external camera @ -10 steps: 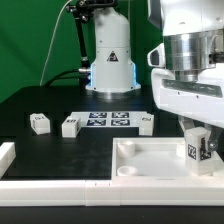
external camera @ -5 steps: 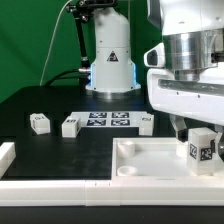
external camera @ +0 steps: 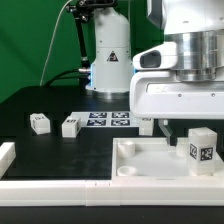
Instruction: Assemble one leg
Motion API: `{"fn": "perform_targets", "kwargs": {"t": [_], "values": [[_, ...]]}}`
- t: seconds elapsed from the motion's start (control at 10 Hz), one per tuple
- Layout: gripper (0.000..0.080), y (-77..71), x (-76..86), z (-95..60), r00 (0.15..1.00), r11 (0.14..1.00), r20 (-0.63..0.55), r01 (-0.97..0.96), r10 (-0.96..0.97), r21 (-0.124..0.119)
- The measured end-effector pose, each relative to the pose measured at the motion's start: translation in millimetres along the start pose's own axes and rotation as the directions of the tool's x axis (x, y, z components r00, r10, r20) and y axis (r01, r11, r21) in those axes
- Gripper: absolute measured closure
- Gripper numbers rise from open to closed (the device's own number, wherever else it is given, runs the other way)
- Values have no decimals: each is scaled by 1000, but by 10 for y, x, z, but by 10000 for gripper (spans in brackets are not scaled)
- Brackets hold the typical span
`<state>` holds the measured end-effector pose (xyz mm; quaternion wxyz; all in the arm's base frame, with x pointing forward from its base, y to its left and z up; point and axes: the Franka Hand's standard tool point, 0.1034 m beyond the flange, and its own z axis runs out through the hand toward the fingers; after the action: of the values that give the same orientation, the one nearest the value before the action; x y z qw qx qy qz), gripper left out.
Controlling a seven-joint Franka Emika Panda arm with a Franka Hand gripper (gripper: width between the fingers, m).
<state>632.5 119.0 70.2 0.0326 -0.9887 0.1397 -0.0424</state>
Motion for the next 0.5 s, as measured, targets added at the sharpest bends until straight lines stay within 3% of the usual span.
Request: {"fn": "perform_targets", "kwargs": {"t": [0.4,0.5], "values": [[150,-11,-11,8,949,949,-3,315,-315,-11],[238,-3,-8,8,938,938,-2,346,-346,-12]]}}
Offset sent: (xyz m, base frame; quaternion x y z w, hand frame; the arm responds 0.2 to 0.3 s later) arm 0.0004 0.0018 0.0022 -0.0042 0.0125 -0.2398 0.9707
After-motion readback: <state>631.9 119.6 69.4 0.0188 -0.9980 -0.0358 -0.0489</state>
